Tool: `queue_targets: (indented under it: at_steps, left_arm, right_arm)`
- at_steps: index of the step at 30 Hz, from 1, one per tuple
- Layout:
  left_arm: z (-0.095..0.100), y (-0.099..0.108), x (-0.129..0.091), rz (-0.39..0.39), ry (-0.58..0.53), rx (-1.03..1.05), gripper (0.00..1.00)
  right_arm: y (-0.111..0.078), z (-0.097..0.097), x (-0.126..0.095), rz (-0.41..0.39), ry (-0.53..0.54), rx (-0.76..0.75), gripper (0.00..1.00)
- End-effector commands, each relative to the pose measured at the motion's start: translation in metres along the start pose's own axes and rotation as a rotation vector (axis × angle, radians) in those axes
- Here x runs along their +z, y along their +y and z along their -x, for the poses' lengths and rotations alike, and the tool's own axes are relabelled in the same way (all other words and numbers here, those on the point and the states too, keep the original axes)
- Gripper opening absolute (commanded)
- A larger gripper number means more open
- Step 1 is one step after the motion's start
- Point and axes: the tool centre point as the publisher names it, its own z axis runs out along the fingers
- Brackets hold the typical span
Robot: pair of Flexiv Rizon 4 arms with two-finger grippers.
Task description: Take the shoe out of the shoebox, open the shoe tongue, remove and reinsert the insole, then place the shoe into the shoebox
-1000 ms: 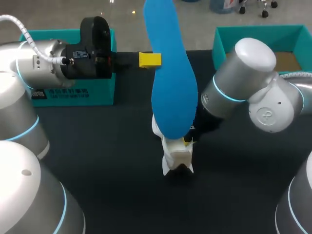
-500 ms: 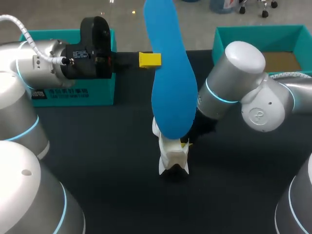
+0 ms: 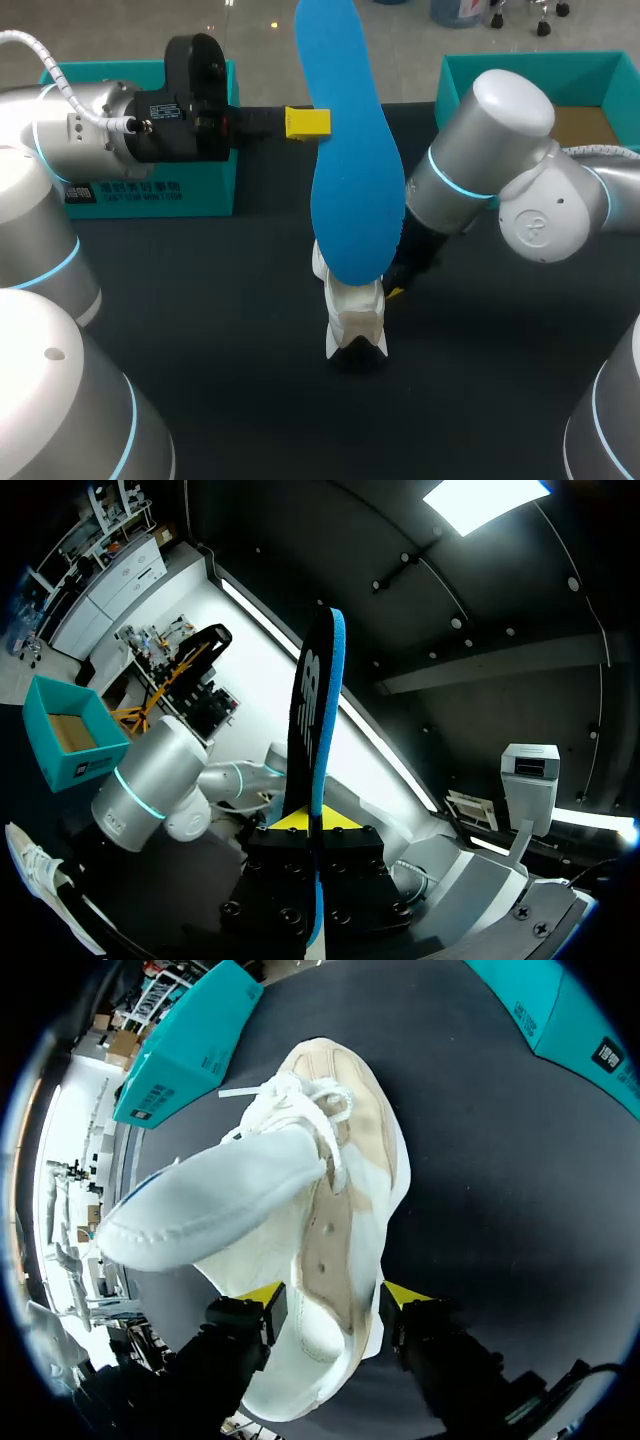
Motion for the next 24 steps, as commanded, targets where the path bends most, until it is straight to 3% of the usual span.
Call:
queue_targets:
  at_steps: [1,10,24]
  left_arm:
    - [0.0,0.001,0.0,-0.002,-0.001,0.0,0.0]
    - [0.0,0.001,0.0,-0.002,-0.001,0.0,0.0]
    - [0.0,0.001,0.0,-0.002,-0.001,0.0,0.0]
  right_arm:
    - [-0.008,0.007,-0.029,0.001,0.082,-0.005,1.0]
    - [0.008,-0.002,-0.077,-0.015,0.197,-0.063,1.0]
    - [0.008,-0.002,-0.077,-0.015,0.197,-0.063,1.0]
